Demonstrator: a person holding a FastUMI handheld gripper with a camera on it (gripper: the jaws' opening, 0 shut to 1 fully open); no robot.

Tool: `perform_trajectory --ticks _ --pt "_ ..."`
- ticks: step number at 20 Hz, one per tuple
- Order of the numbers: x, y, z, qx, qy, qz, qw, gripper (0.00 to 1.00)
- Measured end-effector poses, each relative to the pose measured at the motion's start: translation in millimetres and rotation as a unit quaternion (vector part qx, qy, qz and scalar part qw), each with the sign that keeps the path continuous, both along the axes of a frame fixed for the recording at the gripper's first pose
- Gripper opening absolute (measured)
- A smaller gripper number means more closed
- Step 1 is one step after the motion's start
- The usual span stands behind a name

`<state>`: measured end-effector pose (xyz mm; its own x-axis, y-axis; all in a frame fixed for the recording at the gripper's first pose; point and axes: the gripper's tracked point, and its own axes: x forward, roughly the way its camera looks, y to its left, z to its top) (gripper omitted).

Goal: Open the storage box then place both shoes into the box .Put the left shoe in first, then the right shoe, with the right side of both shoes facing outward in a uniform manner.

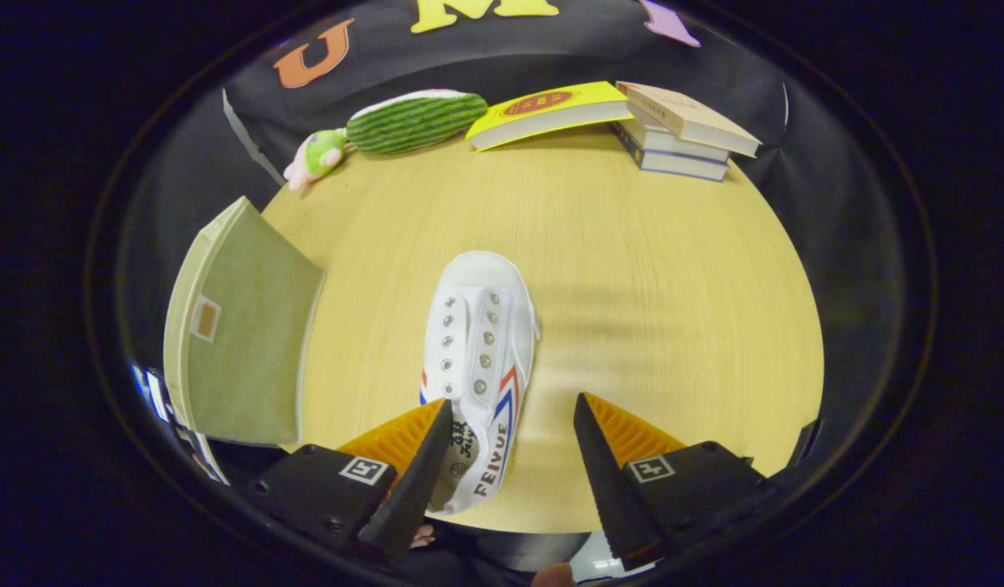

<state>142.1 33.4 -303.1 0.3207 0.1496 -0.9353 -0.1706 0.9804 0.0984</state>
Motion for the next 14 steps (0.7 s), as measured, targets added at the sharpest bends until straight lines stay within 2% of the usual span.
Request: perform_trajectory --ticks 6,10,11,12,13,14 --pt "1.3 5.0 -33.3 0.000 0.042 0.016 0.999 0.92" --pt "0.7 16.9 -37.9 0.018 0.071 0.020 0.997 0.85" --pt "-1.0 25.9 -37.8 0.038 0.083 0.015 0.996 0.74" --pt "-1.9 25.7 -41.6 0.034 0.088 0.003 0.996 0.62" --pt "-2.3 24.5 -39.4 0.032 0.092 0.009 0.995 0.50" --pt "-2.4 23.9 -37.2 0.037 0.093 0.005 0.995 0.47"
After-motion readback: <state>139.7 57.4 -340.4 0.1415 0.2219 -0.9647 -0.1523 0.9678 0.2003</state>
